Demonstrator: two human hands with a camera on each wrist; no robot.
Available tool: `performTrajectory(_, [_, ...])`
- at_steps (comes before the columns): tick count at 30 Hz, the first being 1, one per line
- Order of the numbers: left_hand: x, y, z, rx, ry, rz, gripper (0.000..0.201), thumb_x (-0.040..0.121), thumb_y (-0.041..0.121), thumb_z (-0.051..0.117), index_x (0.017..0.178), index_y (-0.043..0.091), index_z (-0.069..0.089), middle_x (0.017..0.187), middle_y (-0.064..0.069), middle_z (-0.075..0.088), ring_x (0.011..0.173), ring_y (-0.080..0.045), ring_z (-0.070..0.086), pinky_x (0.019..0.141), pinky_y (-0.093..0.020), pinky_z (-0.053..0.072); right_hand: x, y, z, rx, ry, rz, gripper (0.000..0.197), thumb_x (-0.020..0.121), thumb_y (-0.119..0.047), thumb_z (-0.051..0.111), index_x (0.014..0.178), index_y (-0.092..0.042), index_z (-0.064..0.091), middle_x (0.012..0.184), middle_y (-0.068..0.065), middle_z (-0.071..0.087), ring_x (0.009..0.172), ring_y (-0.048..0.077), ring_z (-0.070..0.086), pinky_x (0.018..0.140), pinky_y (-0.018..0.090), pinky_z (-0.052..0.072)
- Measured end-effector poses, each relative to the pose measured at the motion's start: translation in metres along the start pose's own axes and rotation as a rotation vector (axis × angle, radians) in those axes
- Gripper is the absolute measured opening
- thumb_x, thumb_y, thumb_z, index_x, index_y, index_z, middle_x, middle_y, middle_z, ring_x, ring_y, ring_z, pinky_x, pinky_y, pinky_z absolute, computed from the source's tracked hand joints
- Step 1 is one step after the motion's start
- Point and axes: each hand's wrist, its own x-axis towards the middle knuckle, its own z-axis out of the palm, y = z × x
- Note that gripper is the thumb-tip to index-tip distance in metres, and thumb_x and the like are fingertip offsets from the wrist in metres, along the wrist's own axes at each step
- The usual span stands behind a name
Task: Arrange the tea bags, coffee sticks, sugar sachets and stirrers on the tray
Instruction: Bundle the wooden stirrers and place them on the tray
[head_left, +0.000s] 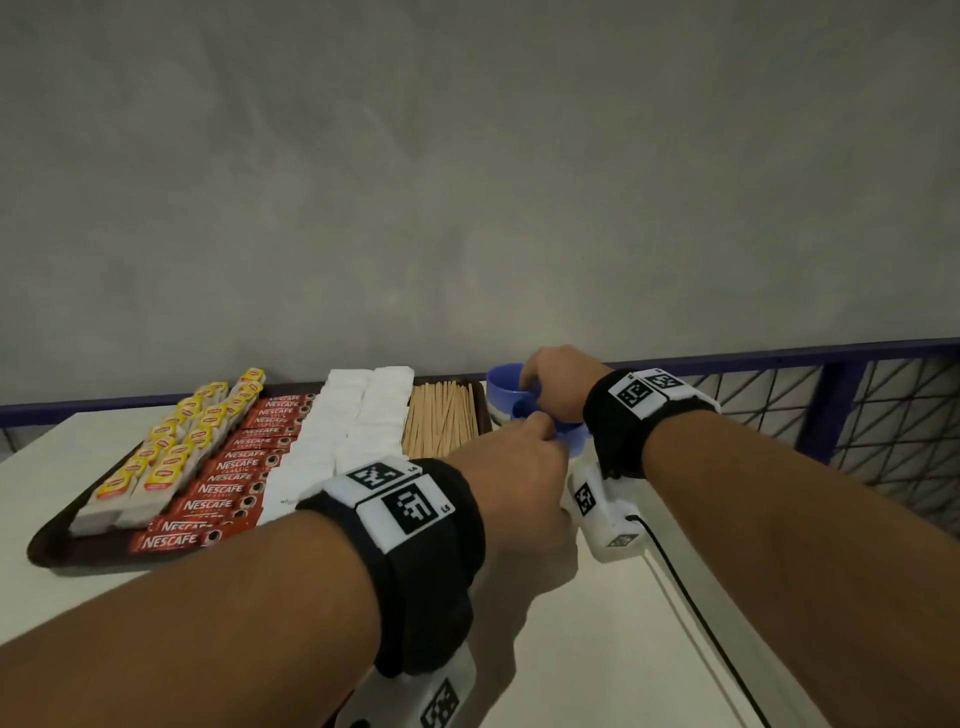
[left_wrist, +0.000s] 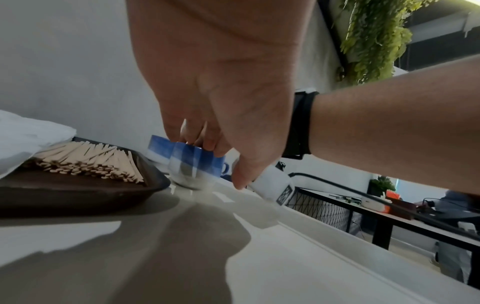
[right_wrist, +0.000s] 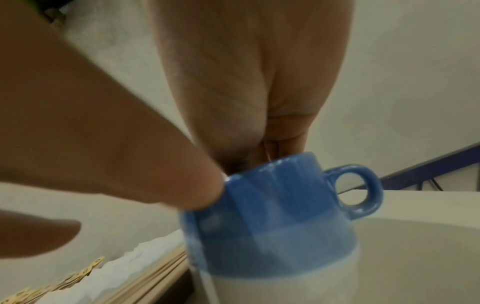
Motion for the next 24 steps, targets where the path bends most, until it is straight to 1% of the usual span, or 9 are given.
performTrajectory(6, [0.002, -0.012, -0.003, 0.034, -0.029, -0.087, 0.044, 0.089, 0.048, 0.065, 0.119, 0.017, 0.057, 0.116, -0.006, 0.044, 0.097, -0.019, 0.05, 0.09, -0.037, 0.053, 0.015, 0.007, 0.009, 0.04, 0.029, -0.001, 0.031, 0.09, 0.003, 0.057, 0.106, -0.016, 0.076, 0.108, 0.009, 0.073, 0.097, 0.026, 0.068, 0.084, 0.034, 0.056])
performTrajectory(9, [0.006, -0.017, 0.001, 0.05, 0.0, -0.071, 0.049, 0.086, 0.053, 0.066, 0.12, 0.019, 0.056, 0.115, -0.006, 0.041, 0.102, -0.022, 0.047, 0.094, -0.041, 0.052, 0.02, 0.006, 0.011, 0.055, 0.045, -0.019, 0.031, 0.086, 0.004, 0.057, 0.101, -0.016, 0.076, 0.107, 0.01, 0.073, 0.095, 0.027, 0.069, 0.086, 0.04, 0.058])
performTrajectory(12, [0.009, -0.017, 0.008, 0.078, -0.047, -0.086, 0.06, 0.082, 0.057, 0.066, 0.13, 0.023, 0.052, 0.12, -0.006, 0.038, 0.112, -0.024, 0.042, 0.102, -0.042, 0.046, 0.02, 0.01, 0.012, 0.085, 0.088, -0.018, 0.035, 0.087, 0.001, 0.057, 0.114, -0.018, 0.072, 0.118, 0.008, 0.07, 0.103, 0.026, 0.067, 0.091, 0.039, 0.057])
performTrajectory(14, [0.01, -0.018, 0.01, 0.073, -0.065, -0.096, 0.059, 0.08, 0.056, 0.067, 0.127, 0.024, 0.052, 0.116, -0.005, 0.037, 0.107, -0.023, 0.044, 0.098, -0.043, 0.05, 0.015, 0.018, 0.006, 0.16, 0.135, 0.009, 0.039, 0.089, -0.002, 0.057, 0.123, -0.018, 0.068, 0.122, 0.008, 0.067, 0.107, 0.025, 0.066, 0.091, 0.035, 0.055])
performTrajectory(17, [0.011, -0.018, 0.011, 0.104, -0.059, -0.088, 0.06, 0.082, 0.055, 0.068, 0.13, 0.021, 0.052, 0.12, -0.006, 0.039, 0.107, -0.022, 0.046, 0.097, -0.042, 0.052, 0.004, 0.036, -0.014, 0.288, 0.157, 0.055, 0.037, 0.089, 0.002, 0.054, 0.119, -0.014, 0.069, 0.118, 0.009, 0.068, 0.103, 0.024, 0.065, 0.085, 0.03, 0.051])
performTrajectory(19, [0.011, -0.017, 0.01, 0.128, -0.052, -0.08, 0.065, 0.084, 0.056, 0.067, 0.135, 0.02, 0.05, 0.125, -0.006, 0.041, 0.11, -0.021, 0.045, 0.099, -0.041, 0.051, -0.001, 0.047, -0.021, 0.322, 0.115, 0.067, 0.043, 0.087, 0.008, 0.048, 0.116, -0.014, 0.071, 0.118, 0.008, 0.07, 0.1, 0.022, 0.065, 0.083, 0.029, 0.05])
performTrajectory(21, [0.012, -0.015, 0.009, 0.12, -0.055, -0.08, 0.066, 0.085, 0.057, 0.067, 0.137, 0.02, 0.048, 0.126, -0.006, 0.042, 0.112, -0.021, 0.045, 0.1, -0.041, 0.05, -0.006, 0.047, -0.021, 0.294, 0.033, 0.04, 0.049, 0.085, 0.012, 0.047, 0.121, -0.012, 0.071, 0.123, 0.006, 0.07, 0.11, 0.021, 0.065, 0.089, 0.027, 0.049])
performTrajectory(23, [0.011, -0.015, 0.007, 0.11, -0.056, -0.081, 0.065, 0.085, 0.056, 0.067, 0.136, 0.02, 0.048, 0.125, -0.005, 0.042, 0.111, -0.02, 0.045, 0.1, -0.041, 0.05, -0.006, 0.041, -0.016, 0.236, -0.042, -0.007, 0.051, 0.086, 0.011, 0.048, 0.126, -0.012, 0.07, 0.129, 0.006, 0.067, 0.12, 0.023, 0.061, 0.101, 0.031, 0.048])
performTrajectory(24, [0.011, -0.015, 0.006, 0.106, -0.053, -0.081, 0.065, 0.085, 0.056, 0.067, 0.135, 0.02, 0.048, 0.123, -0.005, 0.042, 0.11, -0.02, 0.044, 0.1, -0.041, 0.049, -0.005, 0.037, -0.013, 0.209, -0.059, -0.026, 0.05, 0.086, 0.009, 0.048, 0.126, -0.013, 0.069, 0.13, 0.006, 0.066, 0.121, 0.024, 0.061, 0.104, 0.034, 0.048])
